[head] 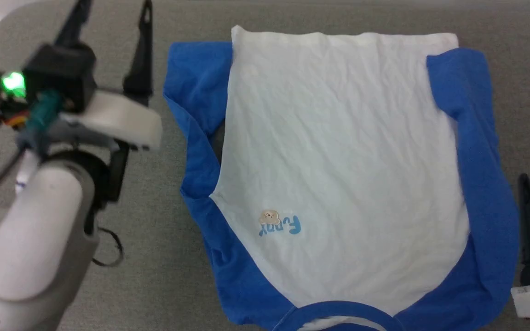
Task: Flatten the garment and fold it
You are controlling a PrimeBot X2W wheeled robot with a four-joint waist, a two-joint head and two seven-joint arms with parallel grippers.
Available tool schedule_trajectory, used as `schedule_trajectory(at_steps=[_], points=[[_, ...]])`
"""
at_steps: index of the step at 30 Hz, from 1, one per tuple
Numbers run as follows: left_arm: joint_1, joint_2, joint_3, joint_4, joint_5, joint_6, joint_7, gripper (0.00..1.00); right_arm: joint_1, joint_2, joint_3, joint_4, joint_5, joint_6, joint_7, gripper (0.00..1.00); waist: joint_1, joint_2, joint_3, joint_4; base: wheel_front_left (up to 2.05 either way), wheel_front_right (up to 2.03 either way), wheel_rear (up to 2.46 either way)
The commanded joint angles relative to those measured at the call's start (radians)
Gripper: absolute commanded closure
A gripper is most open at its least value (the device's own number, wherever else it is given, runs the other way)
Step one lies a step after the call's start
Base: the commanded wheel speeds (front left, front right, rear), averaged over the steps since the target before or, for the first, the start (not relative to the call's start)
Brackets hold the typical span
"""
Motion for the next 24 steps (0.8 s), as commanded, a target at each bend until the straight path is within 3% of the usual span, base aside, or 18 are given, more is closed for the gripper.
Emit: schedule_trajectory(at_steps=[1,3,10,16,24], points=[[-0.072,0.007,0.007,0.026,0.002,-0.014,0.038,0.0,-0.03,-0.017,-0.001,-0.012,0.016,-0.001,-0.001,0.0,-0.0002,0.0,0.116,0.009,0.0,0.0,0.0],[-0.173,0.025,-0.007,0.075,0.013,-0.055,0.102,0.0,-0.05,-0.038,-0.001,-0.022,0.036,-0.001,0.002,0.0,-0.0002,0.0,0.165,0.006,0.0,0.0,0.0],[-0.409,0.013,-0.016,0.246,-0.029,-0.133,0.276,0.0,-0.09,-0.094,-0.001,-0.041,0.091,-0.001,0.006,0.0,-0.0002,0.0,0.311,-0.007,0.0,0.0,0.0],[-0.498,0.006,-0.005,0.337,-0.076,-0.155,0.39,0.0,-0.126,-0.133,0.001,-0.053,0.122,-0.001,-0.005,0.0,-0.0002,0.0,0.394,-0.036,0.0,0.0,0.0],[-0.49,0.014,-0.005,0.369,-0.101,-0.145,0.473,0.0,-0.148,-0.16,-0.025,-0.064,0.144,-0.001,-0.006,0.0,-0.0002,0.0,0.446,-0.06,0.0,0.0,0.0]])
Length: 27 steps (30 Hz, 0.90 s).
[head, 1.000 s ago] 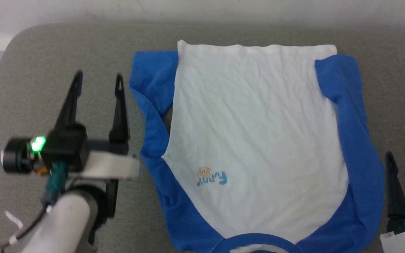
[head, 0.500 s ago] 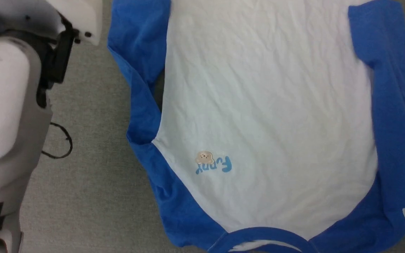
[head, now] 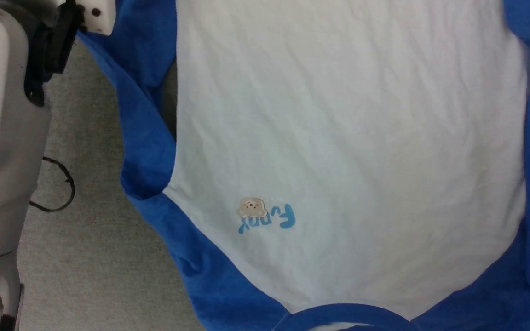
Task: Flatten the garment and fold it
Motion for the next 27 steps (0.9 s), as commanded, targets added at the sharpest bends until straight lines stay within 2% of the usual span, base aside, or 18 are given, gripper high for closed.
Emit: schedule_trajectory(at_steps=[1,6,10,11,12,13,16,21,27], points=[[0.01,0.006,0.005,0.007,-0.003,0.011,0.004,0.0,-0.02,-0.005,-0.006,0.001,0.008,-0.001,-0.005,0.0,-0.0002,0.0,0.036,-0.026,0.0,0.0,0.0],[0.039,0.007,0.017,0.024,-0.021,0.034,0.026,0.0,-0.02,-0.01,-0.018,0.007,0.019,-0.001,-0.005,0.0,-0.0002,0.0,0.05,-0.029,0.0,0.0,0.0],[0.053,0.015,0.02,0.025,-0.03,0.037,0.03,0.0,-0.024,-0.018,-0.022,0.013,0.023,-0.001,-0.006,0.0,-0.0002,0.0,0.052,-0.034,0.0,0.0,0.0],[0.056,0.017,0.021,0.026,-0.031,0.037,0.028,0.55,-0.027,-0.019,-0.022,0.014,0.024,-0.001,-0.006,0.0,-0.0002,0.0,0.052,-0.036,0.0,0.0,0.0],[0.059,0.018,0.021,0.025,-0.032,0.035,0.021,0.94,-0.03,-0.021,-0.023,0.015,0.025,-0.001,-0.006,0.0,-0.0002,0.0,0.052,-0.038,0.0,0.0,0.0],[0.062,0.02,0.021,0.026,-0.033,0.034,0.015,1.0,-0.032,-0.022,-0.023,0.016,0.026,-0.001,-0.007,0.0,-0.0002,0.0,0.052,-0.039,0.0,0.0,0.0],[0.068,0.02,0.022,0.028,-0.034,0.033,-0.004,1.0,-0.033,-0.023,-0.024,0.018,0.027,-0.001,-0.008,0.0,-0.0002,0.0,0.05,-0.04,0.0,0.0,0.0],[0.075,0.011,0.045,0.03,-0.043,0.041,-0.098,1.0,-0.027,-0.015,-0.022,0.031,0.023,-0.001,-0.009,0.0,-0.0002,0.0,0.013,-0.035,0.0,0.0,0.0],[0.075,0.03,0.027,0.015,-0.04,-0.008,-0.165,1.0,-0.008,0.003,-0.012,0.034,0.011,-0.001,0.002,0.0,-0.0002,0.0,-0.094,-0.006,0.0,0.0,0.0]])
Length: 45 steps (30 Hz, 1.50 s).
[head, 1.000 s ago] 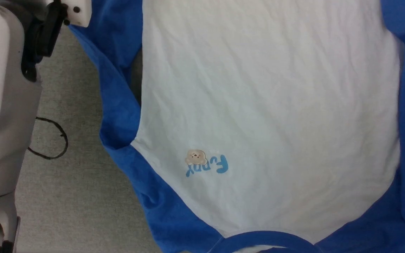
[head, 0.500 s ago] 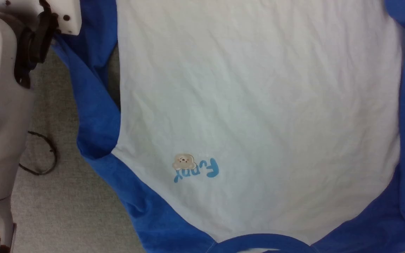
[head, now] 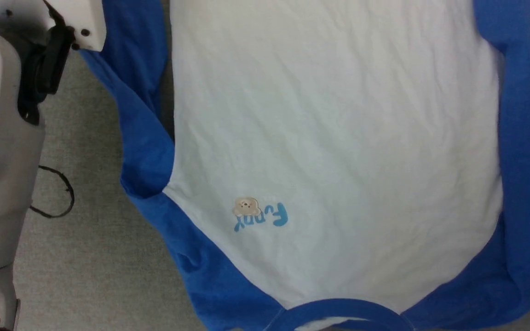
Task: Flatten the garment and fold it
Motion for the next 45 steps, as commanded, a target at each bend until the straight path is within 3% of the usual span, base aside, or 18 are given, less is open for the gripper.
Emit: schedule_trajectory(at_steps=[1,9,23,29,35,40,45], points=[[0.007,0.01,0.007,-0.02,-0.011,-0.01,-0.018,1.0,0.009,0.01,0.003,0.001,-0.01,-0.001,0.007,0.0,0.0,-0.0001,-0.102,0.03,0.0,0.0,0.0],[0.098,0.056,0.057,-0.1,-0.062,-0.008,-0.034,1.0,0.047,0.066,0.011,0.001,-0.044,-0.001,0.044,0.0,0.0,-0.0001,-0.276,0.064,0.0,0.0,0.0],[0.5,0.198,0.267,-0.165,-0.152,0.098,-0.064,1.0,0.16,0.199,0.024,0.012,-0.11,-0.001,0.071,0.0,0.0,-0.0001,-0.525,0.11,0.0,0.0,0.0],[0.622,0.191,0.315,-0.237,-0.17,0.144,-0.089,1.0,0.177,0.218,0.02,0.002,-0.122,-0.001,0.074,0.0,0.0,-0.0001,-0.547,0.12,0.0,0.0,0.0],[0.65,0.172,0.292,-0.341,-0.142,0.172,-0.103,1.0,0.178,0.225,0.022,-0.002,-0.121,-0.001,0.076,0.0,0.0,-0.0001,-0.554,0.124,0.0,0.0,0.0],[0.625,0.133,0.213,-0.445,-0.099,0.187,-0.093,1.0,0.176,0.227,0.008,-0.008,-0.122,-0.001,0.076,0.0,0.0,-0.0001,-0.551,0.126,0.0,0.0,0.0],[0.577,0.038,0.043,-0.549,-0.028,0.182,-0.09,1.0,0.171,0.228,-0.003,-0.011,-0.118,-0.001,0.073,0.0,0.0,-0.0001,-0.546,0.131,0.0,0.0,0.0]])
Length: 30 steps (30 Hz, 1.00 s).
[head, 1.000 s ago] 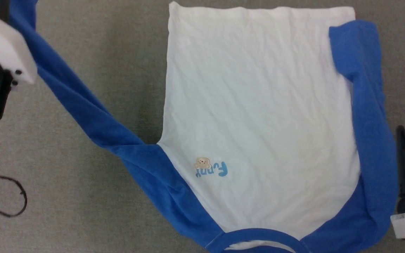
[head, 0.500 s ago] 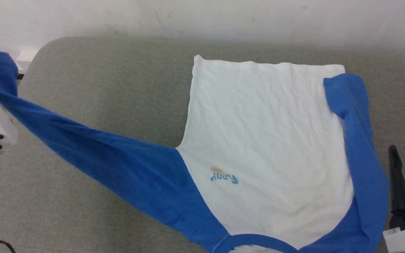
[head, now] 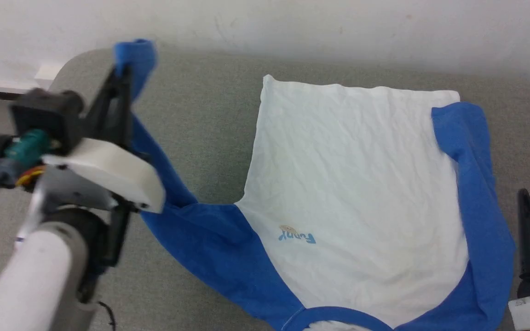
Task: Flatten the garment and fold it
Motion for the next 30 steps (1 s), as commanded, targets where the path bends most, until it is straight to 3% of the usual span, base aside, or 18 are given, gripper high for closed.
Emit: schedule_trajectory(at_steps=[1,8,16,20,30], points=[[-0.023,-0.041,-0.052,-0.027,0.029,0.001,0.001,1.0,0.0,0.004,-0.004,-0.004,0.0,-0.001,-0.004,0.0,-0.0001,-0.0001,0.001,0.0,0.0,0.0,0.0],[-0.091,-0.218,-0.304,-0.032,0.105,-0.037,-0.014,1.0,-0.007,0.004,-0.035,-0.014,-0.001,-0.001,-0.006,0.0,-0.0001,-0.0001,0.005,-0.002,0.0,0.0,0.0],[-0.142,-0.44,-0.521,0.17,0.123,-0.079,-0.122,1.0,-0.019,0.004,-0.08,-0.026,0.008,-0.001,-0.007,0.0,-0.0001,-0.0001,0.03,-0.023,0.0,0.0,0.0],[-0.178,-0.477,-0.619,0.303,0.11,-0.091,-0.185,1.0,-0.028,0.004,-0.093,-0.037,0.004,-0.001,-0.004,0.0,-0.0001,-0.0001,0.053,-0.045,0.0,0.0,0.0],[-0.308,-0.483,-0.943,0.588,-0.012,-0.109,-0.24,1.0,-0.066,-0.012,-0.054,-0.027,0.017,-0.001,0.0,0.0,-0.0001,-0.0001,0.131,-0.131,0.0,0.0,0.0]])
